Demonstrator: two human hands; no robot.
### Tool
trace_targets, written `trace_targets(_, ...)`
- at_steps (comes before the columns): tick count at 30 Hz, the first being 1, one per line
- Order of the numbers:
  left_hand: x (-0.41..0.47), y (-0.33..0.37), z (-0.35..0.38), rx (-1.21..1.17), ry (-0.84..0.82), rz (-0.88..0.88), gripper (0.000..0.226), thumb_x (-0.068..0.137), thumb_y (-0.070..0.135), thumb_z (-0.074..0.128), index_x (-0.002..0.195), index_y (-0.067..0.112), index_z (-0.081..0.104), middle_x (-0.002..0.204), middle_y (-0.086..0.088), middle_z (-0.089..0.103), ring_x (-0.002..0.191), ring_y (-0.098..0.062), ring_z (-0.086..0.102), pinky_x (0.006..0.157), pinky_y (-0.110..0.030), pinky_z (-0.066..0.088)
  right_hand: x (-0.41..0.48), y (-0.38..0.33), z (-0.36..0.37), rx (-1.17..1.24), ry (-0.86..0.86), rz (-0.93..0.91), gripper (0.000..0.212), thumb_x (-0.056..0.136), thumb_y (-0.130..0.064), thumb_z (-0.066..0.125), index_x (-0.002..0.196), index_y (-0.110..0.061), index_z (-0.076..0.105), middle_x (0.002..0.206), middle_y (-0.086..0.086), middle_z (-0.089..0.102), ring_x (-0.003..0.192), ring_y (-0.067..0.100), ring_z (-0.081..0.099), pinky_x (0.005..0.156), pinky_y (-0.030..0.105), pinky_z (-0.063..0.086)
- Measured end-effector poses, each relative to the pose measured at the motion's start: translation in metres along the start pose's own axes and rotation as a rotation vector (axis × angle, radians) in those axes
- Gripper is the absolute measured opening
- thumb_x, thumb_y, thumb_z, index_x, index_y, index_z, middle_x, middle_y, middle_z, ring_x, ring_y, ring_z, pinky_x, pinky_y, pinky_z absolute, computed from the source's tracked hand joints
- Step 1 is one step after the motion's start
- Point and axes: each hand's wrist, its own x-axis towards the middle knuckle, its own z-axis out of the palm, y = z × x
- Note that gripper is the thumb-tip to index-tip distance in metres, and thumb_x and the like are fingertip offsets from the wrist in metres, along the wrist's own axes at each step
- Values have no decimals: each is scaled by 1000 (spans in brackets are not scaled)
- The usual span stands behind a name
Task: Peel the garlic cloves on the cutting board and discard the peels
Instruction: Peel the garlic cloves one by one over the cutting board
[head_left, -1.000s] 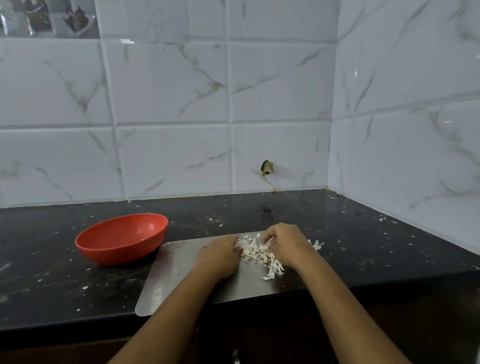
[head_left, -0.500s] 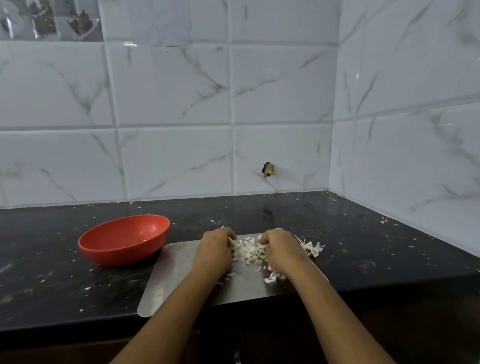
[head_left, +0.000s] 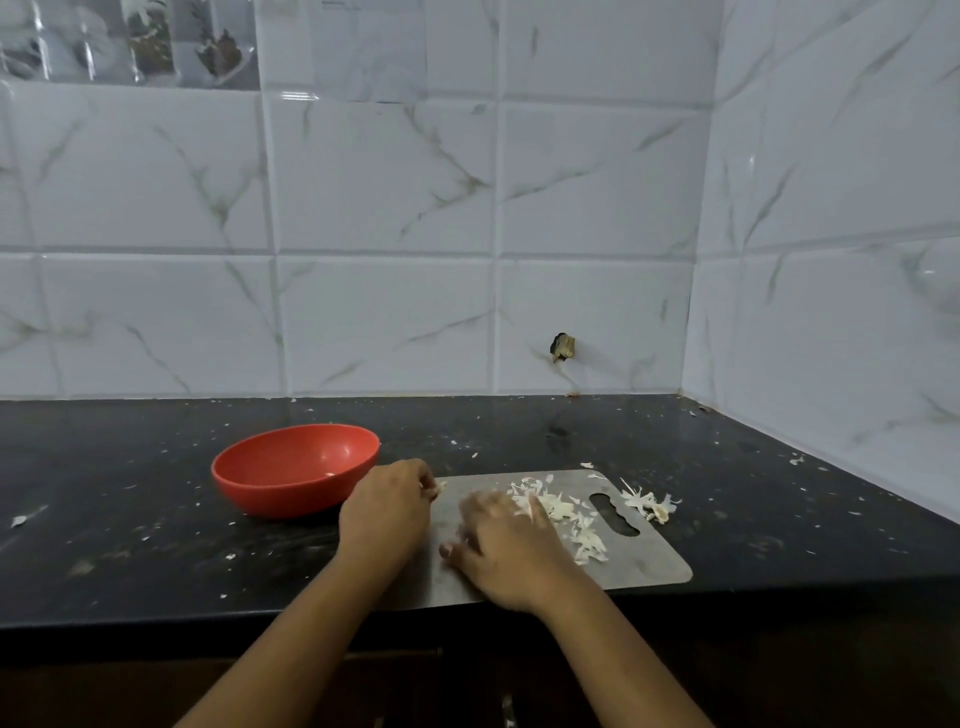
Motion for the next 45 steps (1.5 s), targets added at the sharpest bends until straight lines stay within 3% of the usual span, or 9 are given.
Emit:
trace_targets(5, -10, -4, -3, -108, -93, -7, 8, 91, 29, 59, 92, 26, 66, 100, 1, 68, 99, -21, 60, 83, -32, 49, 1, 6, -9, -94, -183, 39, 51, 102, -52, 16, 151, -39, 19, 162, -11, 12, 150, 21, 1, 111, 60, -15)
trace_targets(10, -15, -6, -6, -243, -121, -5, 15, 85, 37, 67, 81, 23, 69, 85, 6, 70, 90, -17, 62, 83, -35, 52, -1, 23, -17, -166, -79, 163, 53, 103, -50, 17, 152, -31, 21, 162, -11, 6, 150, 18, -5, 111, 60, -17)
trace_targets(14, -24, -9, -5, -270, -80, 4, 14, 82, 35, 71, 75, 23, 68, 80, 6, 70, 80, -12, 65, 78, -33, 53, 8, 0, -9, 506, 97, 99, 45, 102, -30, 44, 146, -23, 39, 151, -2, 39, 141, 13, 34, 115, 34, 22)
trace_targets(17, -30, -10, -5, -300, -28, 38, 10, 83, 31, 70, 80, 21, 69, 86, 3, 70, 84, -16, 65, 76, -34, 53, 12, -16, -3, 757, 248, 55, 26, 93, -7, 58, 116, -12, 68, 109, 6, 71, 97, 8, 66, 87, 19, 50)
trace_targets(22, -32, -14, -5, -343, 7, 34, 8, 85, 25, 68, 78, 20, 68, 84, 3, 70, 81, -17, 65, 75, -35, 52, 16, -17, 6, 1068, 360, 132, 16, 84, 3, 68, 78, -11, 70, 65, 3, 69, 60, 11, 66, 61, 20, 55)
trace_targets(30, -31, -13, -4, -314, -58, 24, 14, 86, 18, 61, 73, 22, 60, 80, 4, 69, 78, -14, 63, 72, -33, 51, 15, -13, 11, 1119, 310, 74, 13, 85, 2, 68, 81, -10, 72, 73, 10, 73, 65, 12, 67, 66, 23, 54)
trace_targets(34, -29, -14, -17, -768, -246, -55, 21, 89, 1, 61, 71, 11, 59, 67, -2, 69, 53, -5, 52, 52, -17, 42, 9, -14, 9, 1211, 346, 18, 17, 86, 4, 65, 81, -11, 71, 70, 7, 72, 66, 12, 67, 65, 20, 53)
trace_targets(38, -30, -14, -25, -925, -287, -109, 16, 89, -3, 59, 75, 4, 58, 68, -8, 67, 42, -1, 46, 41, -11, 34, 6, -13, 5, 1272, 319, -19, 16, 88, 6, 61, 88, -6, 72, 75, 9, 74, 71, 13, 70, 67, 18, 53)
trace_targets(45, -33, -15, -16, -513, -32, 58, 16, 85, 13, 67, 72, 21, 63, 72, 8, 70, 68, -2, 64, 71, -26, 54, 9, -11, 8, 1267, 341, 66, 10, 83, 0, 71, 84, -9, 72, 70, 7, 72, 68, 13, 66, 66, 20, 52)
